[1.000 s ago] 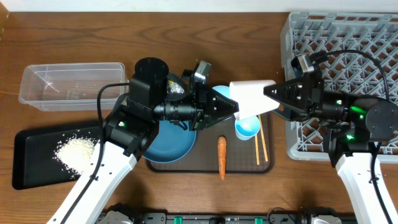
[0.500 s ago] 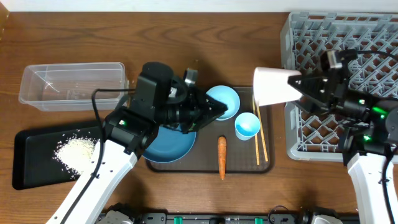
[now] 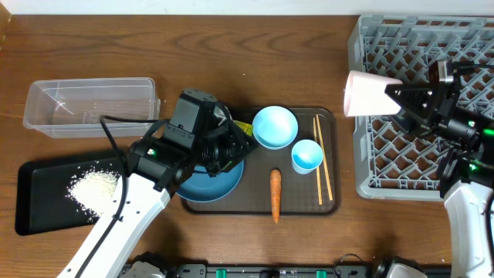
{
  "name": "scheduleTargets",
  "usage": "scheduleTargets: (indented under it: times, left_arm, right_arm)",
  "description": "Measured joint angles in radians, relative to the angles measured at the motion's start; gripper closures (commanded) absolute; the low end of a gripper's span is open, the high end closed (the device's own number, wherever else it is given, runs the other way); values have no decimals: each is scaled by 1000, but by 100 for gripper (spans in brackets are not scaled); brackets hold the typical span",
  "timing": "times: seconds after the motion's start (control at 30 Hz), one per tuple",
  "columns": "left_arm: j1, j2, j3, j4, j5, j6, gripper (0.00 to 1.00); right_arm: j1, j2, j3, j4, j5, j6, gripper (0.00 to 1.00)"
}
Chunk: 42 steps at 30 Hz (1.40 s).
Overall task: Sort waste into correct bins and load items into the dishwasher rack
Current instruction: 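Carry the pink cup right over the dish rack with the right gripper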
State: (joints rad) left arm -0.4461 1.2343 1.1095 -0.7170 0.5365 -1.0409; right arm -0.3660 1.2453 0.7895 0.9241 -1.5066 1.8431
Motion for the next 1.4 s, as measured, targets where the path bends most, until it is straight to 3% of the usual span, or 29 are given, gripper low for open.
scheduleTargets:
  times: [0.3, 0.53, 0.73, 1.23, 1.4]
  left_arm:
    - [0, 0, 0, -13, -36, 35, 65]
    - [0, 0, 0, -26, -45, 49, 65]
    - [0, 0, 0, -27, -47, 51, 64]
    - [0, 0, 0, -27, -53, 51, 64]
    - [0, 1, 0, -27, -65, 51, 64]
  right_arm:
    - [-86, 97, 12, -3, -2, -104, 67]
    - [-208, 181, 188, -2, -9, -148, 57]
    - [-284, 247, 297, 2, -26, -170, 56]
    - [-422, 439, 304, 1, -29, -271, 55]
    - [-441, 489, 304, -3, -24, -320, 50]
